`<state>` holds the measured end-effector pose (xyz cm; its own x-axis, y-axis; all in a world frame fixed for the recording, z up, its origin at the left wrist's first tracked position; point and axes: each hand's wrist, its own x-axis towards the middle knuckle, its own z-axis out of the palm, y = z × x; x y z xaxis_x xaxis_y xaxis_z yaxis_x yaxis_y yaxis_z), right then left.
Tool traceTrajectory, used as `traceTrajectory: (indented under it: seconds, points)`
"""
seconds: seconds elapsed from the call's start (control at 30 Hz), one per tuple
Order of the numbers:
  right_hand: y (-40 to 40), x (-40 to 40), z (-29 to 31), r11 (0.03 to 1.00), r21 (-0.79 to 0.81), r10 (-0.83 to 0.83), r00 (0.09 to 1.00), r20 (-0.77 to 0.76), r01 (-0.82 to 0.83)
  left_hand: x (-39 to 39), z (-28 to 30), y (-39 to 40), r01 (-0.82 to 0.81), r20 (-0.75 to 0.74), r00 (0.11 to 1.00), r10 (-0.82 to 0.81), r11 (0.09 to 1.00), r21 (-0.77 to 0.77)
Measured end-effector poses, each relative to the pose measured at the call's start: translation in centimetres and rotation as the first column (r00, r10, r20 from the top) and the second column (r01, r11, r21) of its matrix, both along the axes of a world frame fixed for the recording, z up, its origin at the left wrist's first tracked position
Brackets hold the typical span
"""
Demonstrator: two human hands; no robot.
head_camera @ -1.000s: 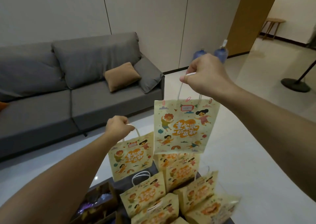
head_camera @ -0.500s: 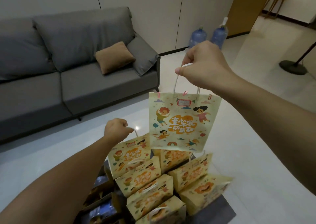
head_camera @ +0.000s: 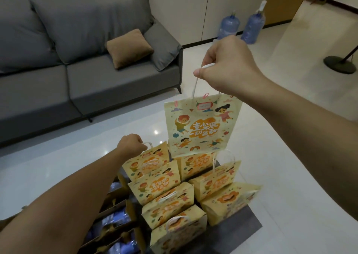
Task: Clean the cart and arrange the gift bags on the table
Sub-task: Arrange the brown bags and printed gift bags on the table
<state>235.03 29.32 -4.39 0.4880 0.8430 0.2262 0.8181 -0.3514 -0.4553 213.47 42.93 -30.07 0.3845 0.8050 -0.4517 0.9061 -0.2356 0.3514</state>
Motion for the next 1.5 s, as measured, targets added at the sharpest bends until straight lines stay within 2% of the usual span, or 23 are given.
traceTrajectory:
  seconds: [0.13,0.2,0.27,0.3,0.37,0.43,0.47,0.53,0.6,0.77,0.97,1.1,1.17,1.27,1.33,1.4,1.5]
  points:
    - [-0.3,-1.0,0.5,0.999,-0.006,0.033,0.999,-0.009,-0.033,0.7,2.7,-0.6,0.049,0.069,0.996,-0.048,0.999,-0.014]
    - [-0.7,-1.5,1.3,0.999,0.001,0.044,0.999,-0.02,-0.044,1.5,5.0,-1.2,0.045,0.19,0.981,-0.047,0.999,0.018]
    - [-1.3,-2.1,2.4,0.998,0.018,0.058,0.998,-0.023,-0.057,2.2,7.7,-1.9,-0.045,0.379,0.925,0.026,0.998,0.041]
    - [-1.6,-2.4,3.0,0.998,0.028,0.063,0.998,-0.023,-0.062,2.4,9.1,-2.3,-0.113,0.5,0.863,0.078,0.993,0.04]
    - [-2.4,-2.9,4.0,0.997,0.043,0.064,0.998,-0.023,-0.063,2.9,12.1,-3.5,-0.223,0.735,0.664,0.135,0.975,0.023]
    - [-3.2,-3.5,4.7,0.997,0.061,0.051,0.999,-0.009,-0.05,3.3,14.9,-5.3,-0.274,0.877,0.472,0.095,0.961,0.044]
    - [-3.5,-3.8,4.9,0.997,0.069,0.044,0.999,-0.001,-0.044,3.4,15.9,-6.3,-0.285,0.914,0.404,0.044,0.955,0.08]
    - [-4.1,-4.7,5.2,0.997,0.069,0.045,0.999,0.002,-0.045,3.4,17.2,-8.3,-0.292,0.942,0.327,-0.079,0.939,0.181]
    - [-4.9,-5.5,5.3,0.997,0.059,0.048,0.999,-0.001,-0.047,3.1,17.9,-10.1,-0.28,0.937,0.302,-0.175,0.923,0.263]
    - [-8.2,-6.6,5.3,0.99,0.067,0.124,0.992,-0.013,-0.123,1.6,17.9,-14.0,-0.202,0.852,0.458,-0.254,0.903,0.378]
    - [-12.8,-6.8,5.2,0.954,0.116,0.28,0.96,-0.012,-0.277,0.2,17.9,-20.4,-0.365,0.837,0.526,-0.152,0.848,0.384]
    - [-16.3,-6.7,4.2,0.913,0.141,0.389,0.921,-0.027,-0.382,-0.3,17.5,-25.9,-0.471,0.829,0.56,-0.012,0.819,0.329]
    - [-17.8,-6.8,3.5,0.901,0.132,0.42,0.907,-0.021,-0.414,-0.9,17.2,-29.0,-0.521,0.799,0.601,0.028,0.772,0.365]
    - [-19.8,-7.6,2.4,0.887,0.089,0.458,0.888,-0.036,-0.454,-1.7,16.2,-33.3,-0.547,0.699,0.714,0.041,0.656,0.52]
    - [-21.1,-8.4,1.7,0.88,0.055,0.475,0.879,-0.049,-0.472,-2.4,14.8,-35.6,-0.521,0.634,0.772,0.046,0.619,0.588]
    - [-22.2,-9.2,1.0,0.867,0.012,0.497,0.865,-0.063,-0.498,-3.1,13.5,-37.5,-0.453,0.564,0.826,0.028,0.628,0.632]
    - [-23.4,-10.4,-0.5,0.867,-0.063,0.489,0.868,-0.088,-0.495,-4.4,11.5,-39.5,-0.295,0.459,0.88,-0.123,0.615,0.731]
